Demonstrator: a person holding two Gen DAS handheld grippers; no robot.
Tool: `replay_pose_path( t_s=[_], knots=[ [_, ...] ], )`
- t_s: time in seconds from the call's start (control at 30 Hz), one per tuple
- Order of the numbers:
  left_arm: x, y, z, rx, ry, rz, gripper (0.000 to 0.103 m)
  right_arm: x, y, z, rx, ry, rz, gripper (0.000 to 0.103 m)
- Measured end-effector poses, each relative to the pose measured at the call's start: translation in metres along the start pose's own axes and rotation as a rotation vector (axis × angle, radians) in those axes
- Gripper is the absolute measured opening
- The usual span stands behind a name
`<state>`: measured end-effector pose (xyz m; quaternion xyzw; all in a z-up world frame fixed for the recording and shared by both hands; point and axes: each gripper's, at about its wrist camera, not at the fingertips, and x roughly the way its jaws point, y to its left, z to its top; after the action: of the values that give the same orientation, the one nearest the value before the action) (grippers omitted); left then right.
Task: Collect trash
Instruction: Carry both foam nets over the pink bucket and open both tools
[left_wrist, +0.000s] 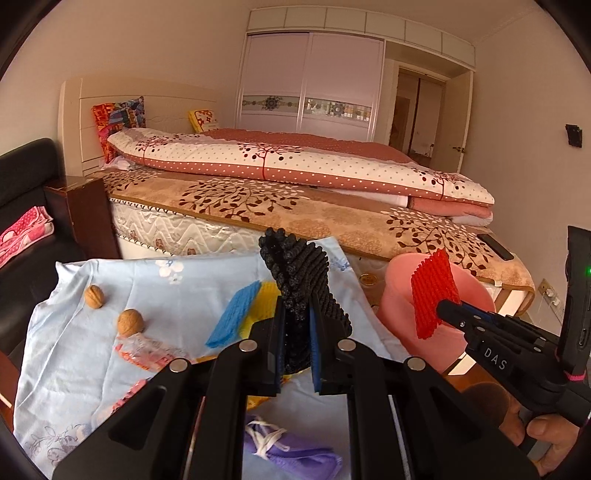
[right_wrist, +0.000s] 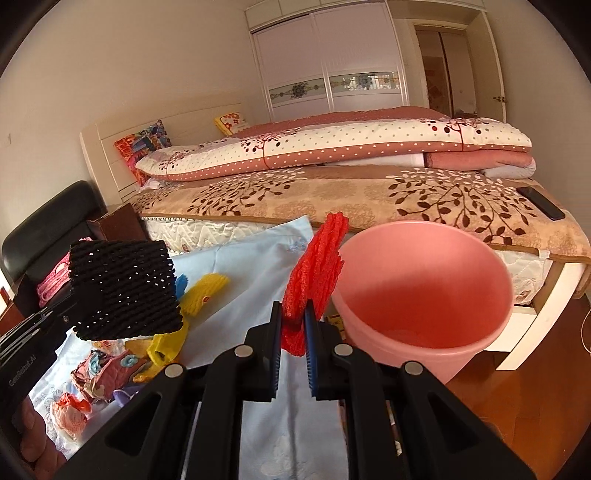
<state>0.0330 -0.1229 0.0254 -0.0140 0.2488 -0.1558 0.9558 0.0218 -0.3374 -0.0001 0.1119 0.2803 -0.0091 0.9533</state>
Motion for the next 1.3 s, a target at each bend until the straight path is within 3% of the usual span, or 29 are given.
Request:
replay_pose_path(
  t_s=[0.43, 0.73, 1.3],
  knots=[
    [0.051, -0.097, 0.023, 0.081, 0.017, -0.145, 0.011, 0.006, -0.076, 0.022, 0.052, 0.006, -0.119, 0.011],
    [0.089, -0.159, 0.032, 0.134, 0.045, -0.214, 0.011, 0.024, -0.113, 0.029, 0.075, 0.045, -0.147, 0.011],
    [0.147, -0.174, 0.029, 0.121, 0.150, -0.212, 0.011, 0.068, -0.138, 0.028, 0.077, 0.138, -0.140, 0.012]
  ],
)
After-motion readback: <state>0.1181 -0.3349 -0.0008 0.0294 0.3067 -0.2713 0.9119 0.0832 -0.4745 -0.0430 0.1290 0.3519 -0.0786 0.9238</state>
